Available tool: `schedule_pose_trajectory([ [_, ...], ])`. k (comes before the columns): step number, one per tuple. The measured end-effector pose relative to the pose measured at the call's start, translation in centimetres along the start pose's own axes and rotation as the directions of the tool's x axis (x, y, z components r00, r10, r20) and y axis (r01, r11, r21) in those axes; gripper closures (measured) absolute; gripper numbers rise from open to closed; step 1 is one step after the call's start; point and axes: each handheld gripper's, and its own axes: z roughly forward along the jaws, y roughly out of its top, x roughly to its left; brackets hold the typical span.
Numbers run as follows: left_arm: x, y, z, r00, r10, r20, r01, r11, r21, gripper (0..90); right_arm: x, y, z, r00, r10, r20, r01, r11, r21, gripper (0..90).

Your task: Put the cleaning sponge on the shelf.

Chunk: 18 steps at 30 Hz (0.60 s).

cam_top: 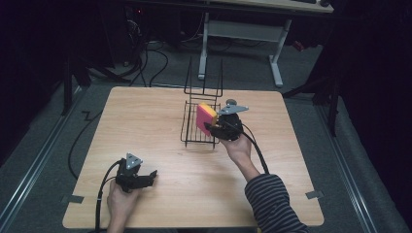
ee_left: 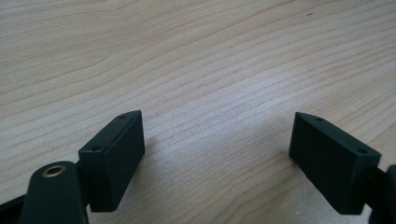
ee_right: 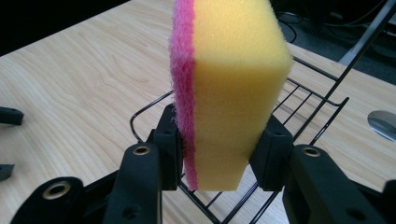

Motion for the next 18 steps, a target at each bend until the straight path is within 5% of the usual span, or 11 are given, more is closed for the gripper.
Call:
schedule_pose_trajectory([
  [18,0.0,0.0,0.0,1.0,0.001,0.001,-0.001,1.0,0.001,18.8,-0.6,-0.5,3.5,0.9997,-0.01,0.023,0.009,0.997,0.071,60.8],
])
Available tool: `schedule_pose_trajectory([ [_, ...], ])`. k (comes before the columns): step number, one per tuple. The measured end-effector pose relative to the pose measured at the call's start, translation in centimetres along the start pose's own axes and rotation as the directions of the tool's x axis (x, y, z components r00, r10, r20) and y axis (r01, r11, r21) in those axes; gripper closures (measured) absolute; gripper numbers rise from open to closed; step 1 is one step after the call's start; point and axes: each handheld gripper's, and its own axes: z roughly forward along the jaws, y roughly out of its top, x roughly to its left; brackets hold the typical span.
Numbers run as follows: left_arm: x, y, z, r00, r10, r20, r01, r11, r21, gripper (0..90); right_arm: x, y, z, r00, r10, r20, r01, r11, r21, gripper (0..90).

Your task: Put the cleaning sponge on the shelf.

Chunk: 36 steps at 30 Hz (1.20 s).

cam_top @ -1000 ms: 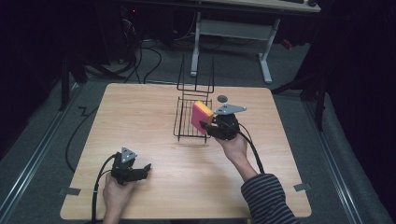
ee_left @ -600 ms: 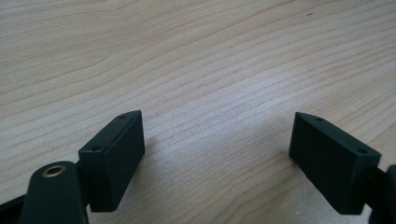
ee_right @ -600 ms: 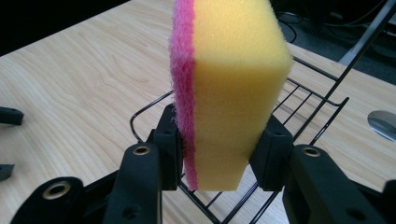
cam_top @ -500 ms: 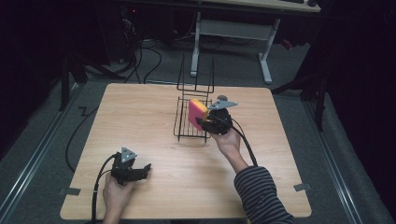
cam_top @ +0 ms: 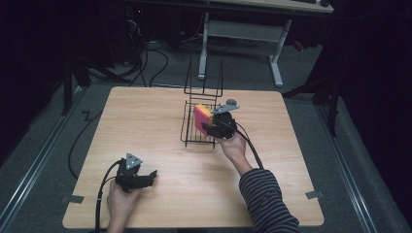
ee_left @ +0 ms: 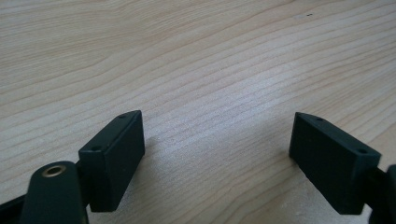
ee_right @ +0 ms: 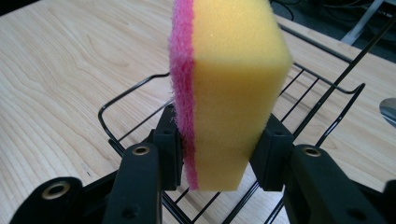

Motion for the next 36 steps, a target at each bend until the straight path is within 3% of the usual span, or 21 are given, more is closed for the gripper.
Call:
schedule_pose_trajectory([
  [22,0.0,0.0,0.0,1.0,-0.001,0.002,0.001,1.0,0.001,18.8,-0.4,-0.6,1.3,0.9994,0.032,-0.014,-0.031,0.998,0.046,57.3],
  [29,0.0,0.0,0.0,1.0,-0.003,0.003,0.003,1.0,0.0,18.8,-0.5,-0.7,1.3,0.9988,0.044,-0.019,-0.043,0.998,0.036,39.4],
  [36,0.0,0.0,0.0,1.0,-0.003,0.003,0.003,1.0,-0.001,18.8,-0.8,-0.7,0.3,0.9966,0.063,-0.052,-0.062,0.998,0.025,31.6],
])
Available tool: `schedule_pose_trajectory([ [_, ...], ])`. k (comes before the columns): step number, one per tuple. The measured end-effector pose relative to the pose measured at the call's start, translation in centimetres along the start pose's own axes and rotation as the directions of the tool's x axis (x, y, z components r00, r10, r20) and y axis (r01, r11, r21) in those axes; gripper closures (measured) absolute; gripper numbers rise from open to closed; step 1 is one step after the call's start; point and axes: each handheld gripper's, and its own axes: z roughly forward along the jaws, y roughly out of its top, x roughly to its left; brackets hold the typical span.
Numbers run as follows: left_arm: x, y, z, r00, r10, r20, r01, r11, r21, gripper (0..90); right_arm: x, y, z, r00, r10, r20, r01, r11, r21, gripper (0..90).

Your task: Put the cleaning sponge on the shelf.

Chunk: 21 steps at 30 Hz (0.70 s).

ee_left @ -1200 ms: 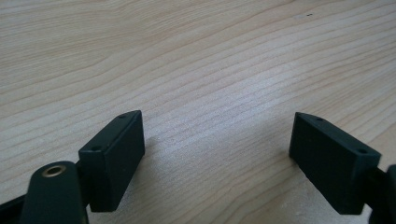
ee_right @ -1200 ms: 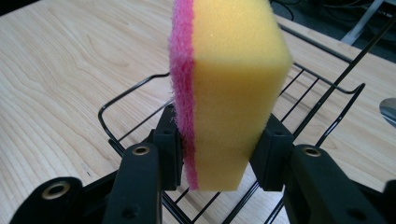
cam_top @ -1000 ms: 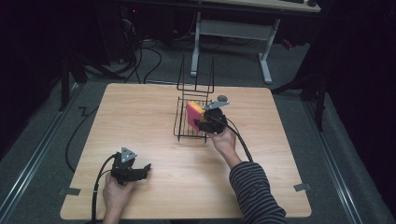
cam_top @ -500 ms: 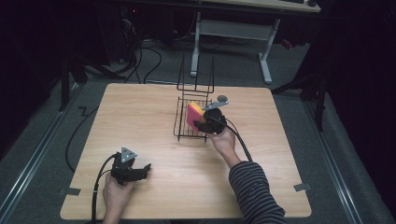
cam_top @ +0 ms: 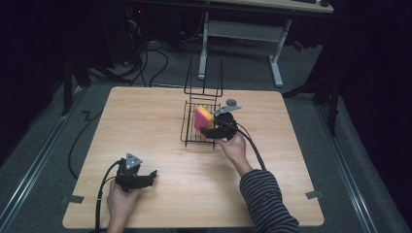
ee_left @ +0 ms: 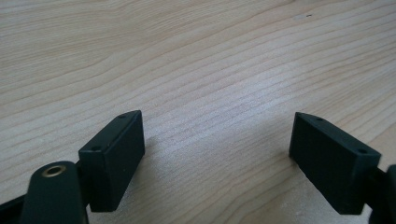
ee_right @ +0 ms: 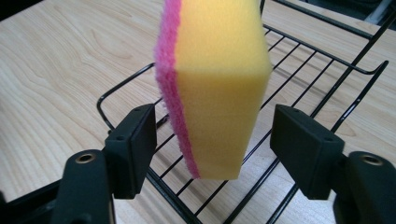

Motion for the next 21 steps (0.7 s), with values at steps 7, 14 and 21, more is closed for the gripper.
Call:
schedule_pose_trajectory([
  [7,0.0,0.0,0.0,1.0,-0.001,0.0,0.001,1.0,0.001,18.8,-0.1,0.0,-1.6,0.9998,0.012,-0.016,-0.013,0.999,-0.038,30.7],
  [14,0.0,0.0,0.0,1.0,0.001,-0.001,-0.001,1.0,0.001,18.8,-0.2,-0.4,-3.9,0.9996,0.007,-0.026,-0.009,0.996,-0.089,31.2],
  [21,-0.1,0.0,0.0,1.0,0.003,-0.004,-0.003,1.0,0.0,18.8,-0.8,-1.1,-5.4,0.9993,0.028,-0.025,-0.031,0.993,-0.118,31.2],
])
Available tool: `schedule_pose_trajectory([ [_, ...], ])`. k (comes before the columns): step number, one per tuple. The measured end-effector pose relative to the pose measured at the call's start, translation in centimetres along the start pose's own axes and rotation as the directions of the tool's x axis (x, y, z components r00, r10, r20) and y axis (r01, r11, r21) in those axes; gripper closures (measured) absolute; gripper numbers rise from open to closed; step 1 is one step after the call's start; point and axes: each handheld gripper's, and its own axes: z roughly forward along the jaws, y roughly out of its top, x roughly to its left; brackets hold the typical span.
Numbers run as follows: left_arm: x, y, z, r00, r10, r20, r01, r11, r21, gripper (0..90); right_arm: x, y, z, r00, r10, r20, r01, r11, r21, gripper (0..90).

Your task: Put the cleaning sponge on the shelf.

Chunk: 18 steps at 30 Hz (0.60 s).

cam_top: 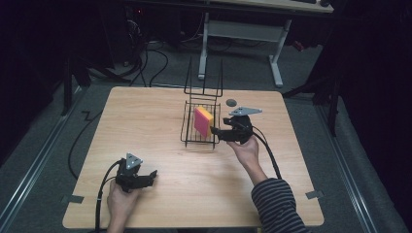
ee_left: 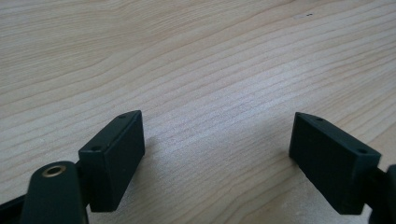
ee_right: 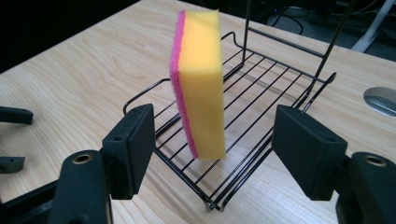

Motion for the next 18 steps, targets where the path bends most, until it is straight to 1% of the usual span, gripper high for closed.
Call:
schedule_pose_trajectory([
  [4,0.0,0.0,0.0,1.0,0.001,-0.001,-0.001,1.0,-0.001,18.8,-0.1,0.0,-0.9,1.0,0.001,0.004,-0.001,1.0,-0.023,31.8],
  [7,0.0,0.0,0.0,1.0,-0.001,0.0,0.001,1.0,-0.001,18.8,-0.3,-0.4,-1.6,0.9999,0.014,0.005,-0.014,0.999,-0.05,33.0],
  [9,0.0,0.0,0.0,1.0,0.0,0.0,0.0,1.0,0.0,18.8,-0.5,-0.6,-2.0,0.9996,0.027,0.007,-0.027,0.999,-0.043,32.8],
  [11,0.0,0.0,0.0,1.0,-0.001,0.0,0.001,1.0,-0.001,18.8,-0.7,-0.7,-2.5,0.9997,0.023,0.013,-0.022,0.999,-0.044,32.9],
  [16,0.0,0.0,0.0,1.0,0.001,0.0,-0.001,1.0,0.0,18.8,-1.0,-1.0,-3.7,0.9993,0.035,0.015,-0.034,0.997,-0.075,33.5],
  [18,0.0,0.0,0.0,1.0,0.001,-0.001,-0.001,1.0,0.0,18.8,-1.1,-1.3,-4.1,0.9991,0.04,0.017,-0.038,0.996,-0.078,33.6],
])
